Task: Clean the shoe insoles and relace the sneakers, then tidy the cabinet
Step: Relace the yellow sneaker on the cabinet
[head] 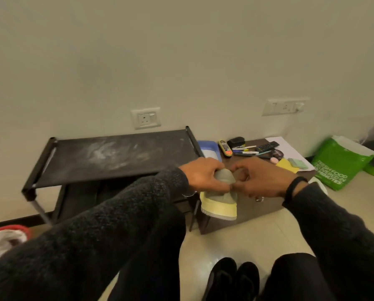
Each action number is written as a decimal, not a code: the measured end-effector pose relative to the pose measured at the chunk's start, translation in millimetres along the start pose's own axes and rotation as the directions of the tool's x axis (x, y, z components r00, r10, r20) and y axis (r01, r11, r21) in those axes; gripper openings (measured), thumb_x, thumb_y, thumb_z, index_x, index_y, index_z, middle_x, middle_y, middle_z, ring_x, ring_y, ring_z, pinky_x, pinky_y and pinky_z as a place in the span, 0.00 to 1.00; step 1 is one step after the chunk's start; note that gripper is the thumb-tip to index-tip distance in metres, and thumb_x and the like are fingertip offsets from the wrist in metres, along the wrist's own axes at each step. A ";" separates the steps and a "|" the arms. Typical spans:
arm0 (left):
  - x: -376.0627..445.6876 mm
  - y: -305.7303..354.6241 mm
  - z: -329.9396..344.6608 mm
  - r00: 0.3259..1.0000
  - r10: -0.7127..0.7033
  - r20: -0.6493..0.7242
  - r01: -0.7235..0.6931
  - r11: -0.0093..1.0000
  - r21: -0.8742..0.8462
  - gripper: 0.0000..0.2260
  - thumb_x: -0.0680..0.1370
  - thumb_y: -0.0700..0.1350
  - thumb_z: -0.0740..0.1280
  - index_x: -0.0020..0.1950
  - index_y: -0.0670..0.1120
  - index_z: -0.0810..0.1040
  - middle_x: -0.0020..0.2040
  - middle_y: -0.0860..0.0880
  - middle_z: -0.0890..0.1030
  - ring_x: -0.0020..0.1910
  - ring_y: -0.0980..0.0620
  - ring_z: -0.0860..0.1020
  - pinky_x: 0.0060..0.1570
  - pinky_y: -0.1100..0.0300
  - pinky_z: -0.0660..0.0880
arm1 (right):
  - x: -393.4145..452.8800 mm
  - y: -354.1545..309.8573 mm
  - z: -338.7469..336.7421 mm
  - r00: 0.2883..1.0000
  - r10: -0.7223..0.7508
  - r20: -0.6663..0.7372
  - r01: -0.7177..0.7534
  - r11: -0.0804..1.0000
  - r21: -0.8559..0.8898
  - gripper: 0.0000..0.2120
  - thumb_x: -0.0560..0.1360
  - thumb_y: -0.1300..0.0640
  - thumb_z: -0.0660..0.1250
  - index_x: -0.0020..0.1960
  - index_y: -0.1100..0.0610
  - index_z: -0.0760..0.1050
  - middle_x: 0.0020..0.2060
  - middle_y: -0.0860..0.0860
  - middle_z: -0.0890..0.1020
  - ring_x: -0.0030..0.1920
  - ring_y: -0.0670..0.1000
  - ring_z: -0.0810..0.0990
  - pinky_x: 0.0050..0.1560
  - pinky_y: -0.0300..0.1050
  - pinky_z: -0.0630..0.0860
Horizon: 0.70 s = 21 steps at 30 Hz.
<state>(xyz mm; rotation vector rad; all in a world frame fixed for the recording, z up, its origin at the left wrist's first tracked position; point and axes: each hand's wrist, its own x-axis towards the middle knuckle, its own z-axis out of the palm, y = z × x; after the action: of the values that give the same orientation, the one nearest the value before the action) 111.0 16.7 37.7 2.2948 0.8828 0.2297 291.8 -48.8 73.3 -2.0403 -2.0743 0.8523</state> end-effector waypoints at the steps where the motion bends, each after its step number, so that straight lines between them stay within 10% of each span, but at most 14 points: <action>1: -16.4 0.7 -11.0 1.000 -0.019 -0.021 0.019 1.000 -0.020 0.13 0.75 0.55 0.72 0.55 0.49 0.81 0.48 0.53 0.82 0.46 0.55 0.81 0.42 0.61 0.78 | -5.3 -16.1 -3.1 0.999 -0.038 0.013 0.038 0.999 0.011 0.16 0.73 0.47 0.74 0.59 0.45 0.77 0.45 0.50 0.85 0.40 0.47 0.83 0.43 0.45 0.82; 11: -198.5 -15.5 -92.5 0.938 -0.226 -0.261 0.191 0.970 -0.153 0.11 0.76 0.53 0.71 0.54 0.49 0.83 0.49 0.51 0.84 0.43 0.55 0.83 0.44 0.56 0.81 | -25.1 -176.2 16.8 0.904 -0.402 0.143 0.367 0.904 0.218 0.16 0.73 0.49 0.75 0.58 0.46 0.77 0.37 0.49 0.86 0.35 0.46 0.83 0.33 0.31 0.76; 21: -334.4 -93.3 -68.5 0.813 -0.449 -0.371 0.416 0.894 -0.169 0.11 0.73 0.57 0.70 0.46 0.50 0.82 0.42 0.52 0.83 0.42 0.52 0.81 0.42 0.53 0.79 | 4.9 -276.2 139.7 0.808 -0.503 0.308 0.468 0.864 0.184 0.13 0.73 0.50 0.77 0.55 0.49 0.80 0.39 0.53 0.86 0.37 0.51 0.84 0.45 0.52 0.83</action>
<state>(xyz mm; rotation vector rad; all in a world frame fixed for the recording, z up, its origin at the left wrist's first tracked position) -217.8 -113.3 53.7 1.9294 1.5516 0.5351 -16.8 -70.7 81.2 -1.2624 -2.5043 1.2421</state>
